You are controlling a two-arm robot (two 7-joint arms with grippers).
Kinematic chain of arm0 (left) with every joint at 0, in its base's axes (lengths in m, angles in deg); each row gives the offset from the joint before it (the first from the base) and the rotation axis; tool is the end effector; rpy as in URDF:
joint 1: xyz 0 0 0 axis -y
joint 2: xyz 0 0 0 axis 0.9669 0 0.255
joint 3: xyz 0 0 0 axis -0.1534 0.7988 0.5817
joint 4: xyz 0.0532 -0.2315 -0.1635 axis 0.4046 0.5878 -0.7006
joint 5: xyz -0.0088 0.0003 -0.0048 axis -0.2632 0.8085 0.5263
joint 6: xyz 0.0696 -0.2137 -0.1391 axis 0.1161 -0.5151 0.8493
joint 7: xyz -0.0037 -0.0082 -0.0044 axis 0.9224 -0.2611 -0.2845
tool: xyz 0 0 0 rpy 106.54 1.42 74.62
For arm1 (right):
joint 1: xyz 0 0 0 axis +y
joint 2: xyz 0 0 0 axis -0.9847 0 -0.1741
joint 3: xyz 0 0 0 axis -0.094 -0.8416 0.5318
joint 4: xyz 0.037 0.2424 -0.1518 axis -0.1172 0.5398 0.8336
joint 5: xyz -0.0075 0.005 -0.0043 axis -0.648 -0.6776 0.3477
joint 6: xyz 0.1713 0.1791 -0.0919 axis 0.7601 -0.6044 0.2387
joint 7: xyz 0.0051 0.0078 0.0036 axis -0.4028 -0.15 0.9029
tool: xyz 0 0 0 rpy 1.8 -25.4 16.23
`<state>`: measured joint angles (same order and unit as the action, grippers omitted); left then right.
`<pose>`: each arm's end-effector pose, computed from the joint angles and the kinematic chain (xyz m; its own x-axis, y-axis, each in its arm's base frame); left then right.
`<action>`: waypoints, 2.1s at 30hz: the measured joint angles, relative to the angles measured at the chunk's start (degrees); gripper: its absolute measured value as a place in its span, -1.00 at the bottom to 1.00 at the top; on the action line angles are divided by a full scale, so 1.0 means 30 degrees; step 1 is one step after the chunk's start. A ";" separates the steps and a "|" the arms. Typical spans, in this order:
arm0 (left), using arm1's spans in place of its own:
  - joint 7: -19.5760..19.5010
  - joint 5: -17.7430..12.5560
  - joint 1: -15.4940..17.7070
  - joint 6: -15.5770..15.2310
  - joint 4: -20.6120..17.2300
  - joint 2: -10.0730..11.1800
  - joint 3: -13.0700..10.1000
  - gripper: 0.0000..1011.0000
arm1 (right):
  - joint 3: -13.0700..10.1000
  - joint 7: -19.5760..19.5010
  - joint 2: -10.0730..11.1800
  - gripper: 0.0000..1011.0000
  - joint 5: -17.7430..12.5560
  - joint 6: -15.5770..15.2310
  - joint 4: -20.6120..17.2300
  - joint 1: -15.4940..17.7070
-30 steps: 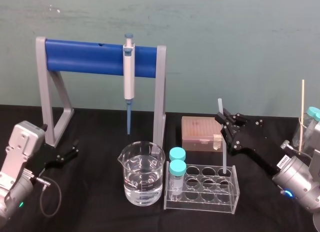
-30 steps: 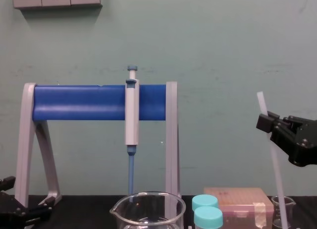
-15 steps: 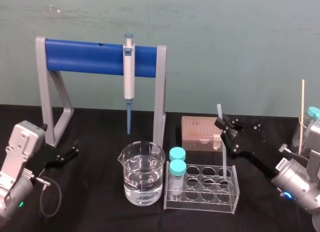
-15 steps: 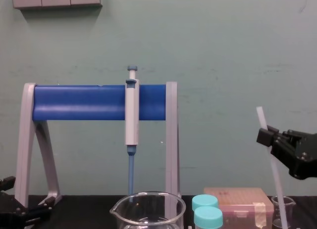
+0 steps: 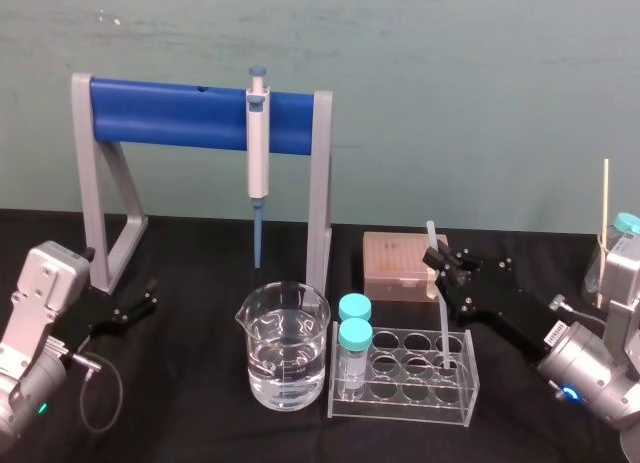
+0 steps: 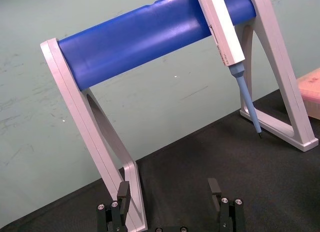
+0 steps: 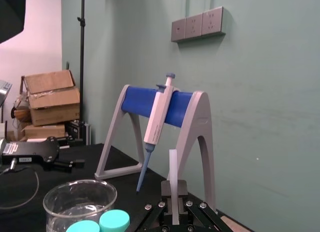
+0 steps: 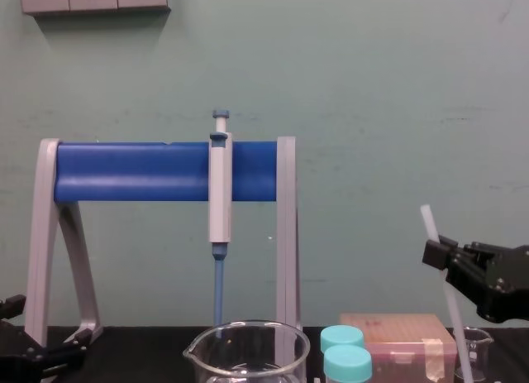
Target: Pick up the stirring rod with one hand, then place it down.
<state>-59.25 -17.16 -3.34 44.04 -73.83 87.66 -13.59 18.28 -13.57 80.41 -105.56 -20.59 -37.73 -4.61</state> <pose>0.3157 0.0933 -0.2923 0.2922 0.8804 0.3736 -0.9553 0.2873 0.0702 0.3451 -0.0777 -0.2964 0.7072 -0.6950 0.1298 0.6642 0.7160 0.2150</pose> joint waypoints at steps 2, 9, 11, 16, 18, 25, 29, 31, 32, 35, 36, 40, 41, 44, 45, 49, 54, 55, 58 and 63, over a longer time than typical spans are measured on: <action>0.0000 0.0000 0.0001 0.0000 0.0000 0.0001 0.0000 0.98 | 0.0081 0.0054 0.0011 -0.87 0.0006 -0.0020 0.0178 -0.0080; 0.0000 -0.0001 0.0000 0.0001 -0.0001 0.0000 0.0000 0.98 | 0.0343 0.0201 0.0077 -0.87 0.0103 -0.0230 0.0771 -0.0353; 0.0001 0.0000 0.0000 0.0000 0.0000 0.0000 0.0000 0.98 | 0.0374 0.0219 0.0088 -0.87 0.0107 -0.0278 0.0871 -0.0401; 0.0000 -0.0001 0.0000 0.0001 0.0000 0.0000 0.0000 0.98 | 0.0478 0.0221 0.0142 -0.87 0.0165 -0.0470 0.1048 -0.0503; 0.0001 0.0000 0.0000 0.0000 0.0000 0.0001 0.0000 0.98 | 0.0496 0.0212 0.0156 -0.87 0.0201 -0.0518 0.1050 -0.0510; 0.0000 -0.0001 0.0000 0.0001 0.0000 0.0000 0.0000 0.98 | 0.0484 0.0206 0.0153 -0.87 0.0200 -0.0508 0.1049 -0.0510; 0.0000 0.0000 -0.0001 0.0000 0.0000 0.0000 0.0001 0.98 | 0.0475 0.0196 0.0147 -0.87 0.0200 -0.0488 0.1044 -0.0509; 0.0001 0.0000 0.0000 0.0001 -0.0001 0.0001 0.0000 0.98 | 0.0474 0.0194 0.0144 -0.87 0.0200 -0.0483 0.1042 -0.0508; 0.0000 -0.0001 0.0000 0.0000 0.0000 0.0001 0.0001 0.98 | 0.0471 0.0192 0.0143 -0.87 0.0200 -0.0477 0.1040 -0.0506; 0.0000 -0.0001 0.0000 0.0000 0.0000 0.0001 0.0000 0.98 | 0.0467 0.0188 0.0139 -0.88 0.0198 -0.0470 0.1036 -0.0504; 0.0000 -0.0001 0.0000 0.0000 0.0000 0.0000 0.0000 0.98 | 0.0464 0.0186 0.0140 -0.88 0.0196 -0.0465 0.1036 -0.0501; 0.0000 -0.0001 0.0000 0.0000 0.0000 0.0001 0.0000 0.98 | 0.0458 0.0181 0.0139 -0.84 0.0193 -0.0454 0.1029 -0.0495; -0.0001 0.0000 0.0000 0.0001 0.0000 0.0001 0.0000 0.98 | 0.0458 0.0181 0.0139 -0.84 0.0193 -0.0454 0.1029 -0.0495; 0.0000 -0.0001 0.0000 0.0000 0.0000 0.0000 0.0000 0.98 | 0.0451 0.0180 0.0139 -0.62 0.0193 -0.0443 0.1020 -0.0489; 0.0000 -0.0001 0.0000 0.0001 0.0000 0.0001 0.0000 0.98 | 0.0449 0.0181 0.0139 -0.58 0.0193 -0.0440 0.1018 -0.0488; 0.0000 -0.0001 0.0000 0.0001 0.0000 0.0001 0.0001 0.98 | 0.0448 0.0181 0.0139 -0.31 0.0192 -0.0430 0.1013 -0.0482; 0.0000 -0.0001 0.0000 0.0000 0.0000 0.0000 0.0001 0.98 | 0.0448 0.0181 0.0139 0.00 0.0193 -0.0419 0.1012 -0.0479; 0.0000 0.0000 0.0000 0.0001 0.0000 0.0000 0.0000 0.98 | 0.0447 0.0182 0.0138 0.04 0.0192 -0.0418 0.1012 -0.0478; 0.0000 0.0000 0.0000 0.0000 0.0000 0.0001 -0.0001 0.98 | 0.0448 0.0182 0.0138 0.24 0.0192 -0.0418 0.1013 -0.0478; 0.0000 -0.0001 0.0001 0.0000 -0.0001 0.0001 0.0000 0.98 | 0.0448 0.0182 0.0139 0.51 0.0192 -0.0418 0.1014 -0.0478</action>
<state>-59.25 -17.16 -3.34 44.04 -73.83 87.67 -13.59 19.62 -13.02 80.83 -104.98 -21.85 -34.69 -6.04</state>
